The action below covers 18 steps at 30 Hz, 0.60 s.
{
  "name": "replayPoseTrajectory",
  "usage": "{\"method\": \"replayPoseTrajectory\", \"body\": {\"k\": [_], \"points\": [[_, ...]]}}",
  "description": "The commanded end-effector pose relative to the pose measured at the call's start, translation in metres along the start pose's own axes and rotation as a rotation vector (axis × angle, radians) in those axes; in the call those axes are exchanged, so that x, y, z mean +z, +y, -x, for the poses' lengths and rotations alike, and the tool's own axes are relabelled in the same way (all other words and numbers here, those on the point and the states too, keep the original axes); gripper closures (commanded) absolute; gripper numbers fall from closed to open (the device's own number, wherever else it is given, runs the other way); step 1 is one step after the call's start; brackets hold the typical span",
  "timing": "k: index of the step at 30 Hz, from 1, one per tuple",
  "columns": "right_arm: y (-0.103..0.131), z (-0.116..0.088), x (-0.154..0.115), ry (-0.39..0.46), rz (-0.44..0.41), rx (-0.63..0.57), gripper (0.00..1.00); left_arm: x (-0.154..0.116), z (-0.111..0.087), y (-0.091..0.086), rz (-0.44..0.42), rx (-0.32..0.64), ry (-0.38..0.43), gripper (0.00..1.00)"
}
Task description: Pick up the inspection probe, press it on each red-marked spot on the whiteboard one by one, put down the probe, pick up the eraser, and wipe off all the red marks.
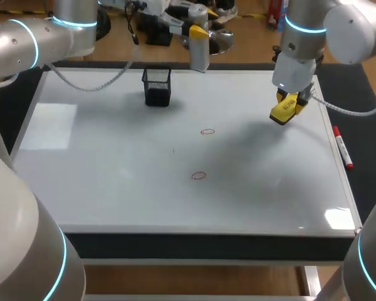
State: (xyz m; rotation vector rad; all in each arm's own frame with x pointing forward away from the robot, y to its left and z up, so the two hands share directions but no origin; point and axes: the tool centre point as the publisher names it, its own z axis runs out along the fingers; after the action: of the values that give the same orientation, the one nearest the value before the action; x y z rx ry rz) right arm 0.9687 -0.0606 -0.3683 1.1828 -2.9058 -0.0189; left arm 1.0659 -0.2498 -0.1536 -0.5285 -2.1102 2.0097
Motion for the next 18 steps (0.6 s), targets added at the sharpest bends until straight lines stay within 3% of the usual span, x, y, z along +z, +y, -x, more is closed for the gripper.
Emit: {"method": "replayPoseTrajectory", "body": {"k": [1, 18], "points": [[-0.001, 0.0, -0.001, 0.004, -0.002, -0.001, 1.0, -0.009, 0.009, 0.001, 0.005, 0.001, 0.153, 1.0], [-0.001, 0.0, -0.001, 0.004, -0.002, -0.001, 1.0, -0.031, 0.024, 0.014, 0.0, -0.017, 0.162, 1.0]]}}
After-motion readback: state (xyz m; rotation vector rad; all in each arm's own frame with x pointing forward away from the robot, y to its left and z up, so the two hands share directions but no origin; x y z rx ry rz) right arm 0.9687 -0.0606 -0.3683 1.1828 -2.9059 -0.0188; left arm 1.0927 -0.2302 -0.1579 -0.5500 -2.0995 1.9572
